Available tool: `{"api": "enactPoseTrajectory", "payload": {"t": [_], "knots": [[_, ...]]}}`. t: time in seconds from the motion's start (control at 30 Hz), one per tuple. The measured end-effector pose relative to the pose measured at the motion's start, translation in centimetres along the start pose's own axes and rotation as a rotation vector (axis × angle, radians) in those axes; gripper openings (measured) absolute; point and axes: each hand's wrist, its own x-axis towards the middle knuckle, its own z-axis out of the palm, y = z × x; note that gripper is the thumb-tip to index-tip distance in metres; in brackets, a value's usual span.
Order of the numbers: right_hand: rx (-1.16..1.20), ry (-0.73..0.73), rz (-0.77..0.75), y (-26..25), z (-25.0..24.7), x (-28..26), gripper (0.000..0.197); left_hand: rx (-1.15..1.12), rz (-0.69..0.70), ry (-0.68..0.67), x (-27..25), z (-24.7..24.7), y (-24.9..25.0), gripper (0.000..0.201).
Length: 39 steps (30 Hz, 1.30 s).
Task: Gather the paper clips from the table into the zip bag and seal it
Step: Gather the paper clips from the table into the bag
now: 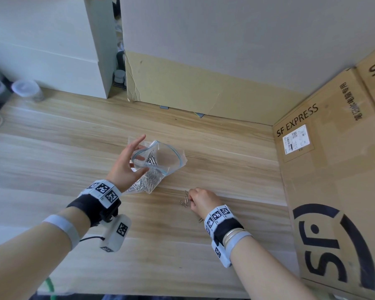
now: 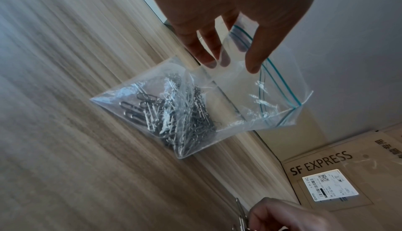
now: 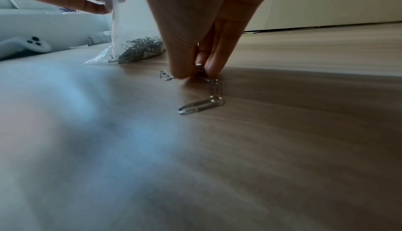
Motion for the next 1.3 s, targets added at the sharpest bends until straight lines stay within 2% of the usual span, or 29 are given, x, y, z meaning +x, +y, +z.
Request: {"api": "enactPoseTrajectory", "payload": {"t": [0.17,0.3,0.53,0.7,0.77,0.93,1.0,1.03,1.17,1.3], "knots": [[0.072,0.008,0.023,0.1,-0.1,0.0,0.02,0.009,0.007,0.002,0.1,-0.1,0.0,0.095],[0.224,0.163,0.071,0.4,-2.0,-0.1,0.012,0.007,0.007,0.004,0.1,-0.3,0.0,0.095],[0.382,0.538,-0.223,-2.6,-8.6,2.4,0.01,0.021,0.006,-0.014,0.3,0.0,0.0,0.094],[0.418,0.499,-0.321,-5.5,-9.3,4.9,0.012,0.013,0.003,-0.016,0.4,0.1,0.1,0.094],[0.445,0.487,-0.307,-5.5,-9.3,5.1,0.015,0.01,0.006,-0.01,0.3,0.0,0.0,0.095],[0.467,0.589,-0.211,-2.3,-8.6,4.0,0.012,-0.003,0.007,0.0,0.2,-0.3,-0.3,0.095],[0.439,0.548,-0.144,-0.7,-7.5,3.3,0.011,-0.01,0.003,0.002,0.2,-0.3,-0.2,0.094],[0.416,0.483,-0.1,-0.1,-6.8,2.9,0.011,-0.009,0.001,0.003,0.2,-0.3,-0.2,0.093],[0.283,0.111,0.077,0.6,-3.7,1.6,0.019,-0.006,-0.002,0.0,0.2,-0.3,-0.1,0.091],[0.249,-0.005,0.111,0.1,-2.1,1.0,0.037,-0.009,-0.007,-0.007,0.3,-0.2,-0.2,0.088]]}}
